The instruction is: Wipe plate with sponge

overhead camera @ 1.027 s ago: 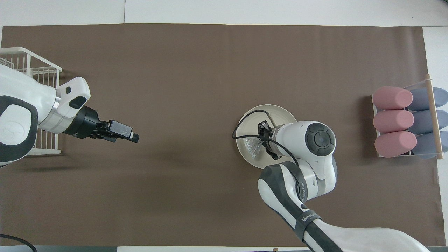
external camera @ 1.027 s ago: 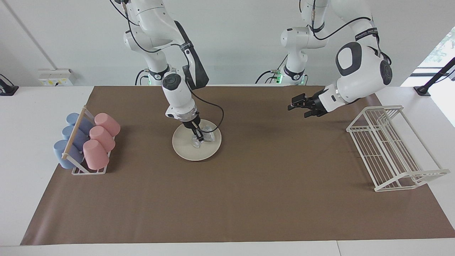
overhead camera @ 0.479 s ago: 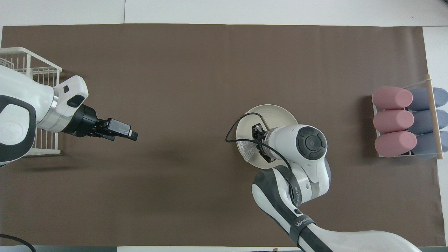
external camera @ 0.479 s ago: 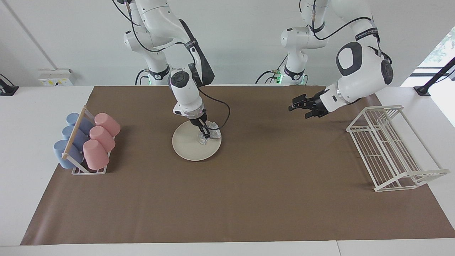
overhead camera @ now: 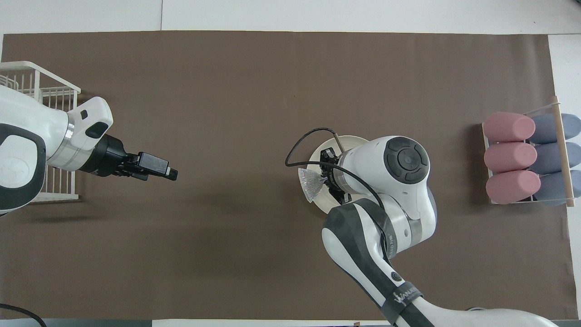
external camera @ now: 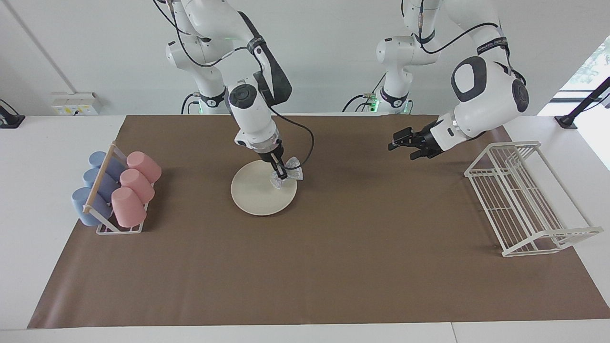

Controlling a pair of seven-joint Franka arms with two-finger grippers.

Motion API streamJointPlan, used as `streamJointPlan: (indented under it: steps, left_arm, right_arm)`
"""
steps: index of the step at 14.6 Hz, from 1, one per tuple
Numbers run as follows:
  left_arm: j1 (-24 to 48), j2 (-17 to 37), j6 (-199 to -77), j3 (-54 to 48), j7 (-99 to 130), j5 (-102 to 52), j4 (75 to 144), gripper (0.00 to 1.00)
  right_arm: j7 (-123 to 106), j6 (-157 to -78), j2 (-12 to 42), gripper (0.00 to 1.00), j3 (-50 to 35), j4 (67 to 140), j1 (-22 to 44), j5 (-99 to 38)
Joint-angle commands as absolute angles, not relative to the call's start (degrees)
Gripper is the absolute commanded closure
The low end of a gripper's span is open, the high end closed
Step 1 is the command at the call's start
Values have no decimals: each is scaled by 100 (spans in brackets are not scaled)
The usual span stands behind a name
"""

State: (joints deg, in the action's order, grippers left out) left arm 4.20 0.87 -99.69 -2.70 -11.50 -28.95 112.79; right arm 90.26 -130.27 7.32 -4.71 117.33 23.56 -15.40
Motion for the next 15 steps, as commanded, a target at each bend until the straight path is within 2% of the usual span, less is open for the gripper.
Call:
streamJointPlan:
  steps: [1,7,10,15]
  left_arm:
    - [422,-96,-10300,-272,-1037,-2891,11582,0]
    - [299,-263,-10363,-255,-1081,-5200,12093,0]
    - [281,-299,-10021,-255,-1116,-6115,12252,0]
    - [342,-272,-9641,-264,-1668,-7056,12462,0]
  right_arm:
    - [9640,-12385,747,100,-501,10980,2460,-1371]
    - [11450,-11664,913,100,-510,9880,3216,-388]
    - [11882,-11461,905,100,-510,9721,3541,-229]
    - [12067,-11207,914,100,-510,9431,3560,-202]
